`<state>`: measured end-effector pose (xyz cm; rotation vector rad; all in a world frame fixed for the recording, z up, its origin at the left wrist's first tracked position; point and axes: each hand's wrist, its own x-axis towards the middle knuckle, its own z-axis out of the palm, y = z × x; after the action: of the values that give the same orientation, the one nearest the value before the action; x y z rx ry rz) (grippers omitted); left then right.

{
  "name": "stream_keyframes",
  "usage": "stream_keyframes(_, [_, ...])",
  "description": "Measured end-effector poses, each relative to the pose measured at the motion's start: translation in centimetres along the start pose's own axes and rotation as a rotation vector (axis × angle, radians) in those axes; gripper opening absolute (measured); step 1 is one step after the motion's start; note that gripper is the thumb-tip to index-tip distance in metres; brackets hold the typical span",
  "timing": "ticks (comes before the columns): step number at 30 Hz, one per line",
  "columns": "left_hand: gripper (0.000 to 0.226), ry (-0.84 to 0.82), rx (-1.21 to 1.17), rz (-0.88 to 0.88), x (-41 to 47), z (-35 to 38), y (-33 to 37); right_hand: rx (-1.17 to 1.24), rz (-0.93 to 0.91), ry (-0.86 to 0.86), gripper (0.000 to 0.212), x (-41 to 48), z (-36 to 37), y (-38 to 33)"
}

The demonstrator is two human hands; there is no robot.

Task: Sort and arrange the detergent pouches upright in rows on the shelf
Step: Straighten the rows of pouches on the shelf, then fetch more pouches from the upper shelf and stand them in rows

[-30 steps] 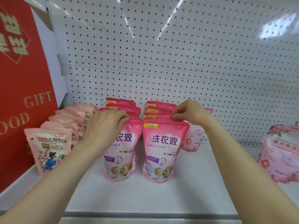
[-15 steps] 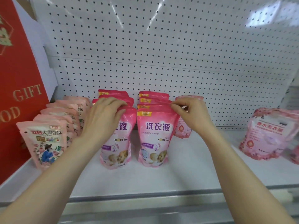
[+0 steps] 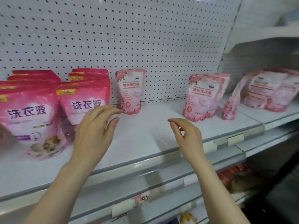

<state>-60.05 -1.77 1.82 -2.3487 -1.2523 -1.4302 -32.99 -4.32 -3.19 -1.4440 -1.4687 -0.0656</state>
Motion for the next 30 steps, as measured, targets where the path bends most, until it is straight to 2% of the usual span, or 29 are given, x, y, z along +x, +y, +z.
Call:
stream_keyframes(9, [0.018, -0.126, -0.262, -0.095, -0.3, 16.5, 14.3, -0.098, 0.14, 0.033, 0.023, -2.5, -14.4, 14.6])
stream_keyframes(19, [0.023, -0.336, -0.46, -0.028, 3.3, 33.1, 32.6, -0.257, 0.293, 0.123, 0.024, -1.4, -30.8, 28.8])
stream_keyframes(25, [0.039, -0.449, -0.536, -0.019, 9.0, 41.8, 39.3, -0.229, 0.36, 0.173, 0.026, 3.1, -35.6, 34.9])
stream_keyframes(30, [0.061, -0.464, -0.473, -0.092, 16.6, 51.2, 43.4, -0.246, 0.391, 0.159, 0.026, 9.8, -38.3, 40.0])
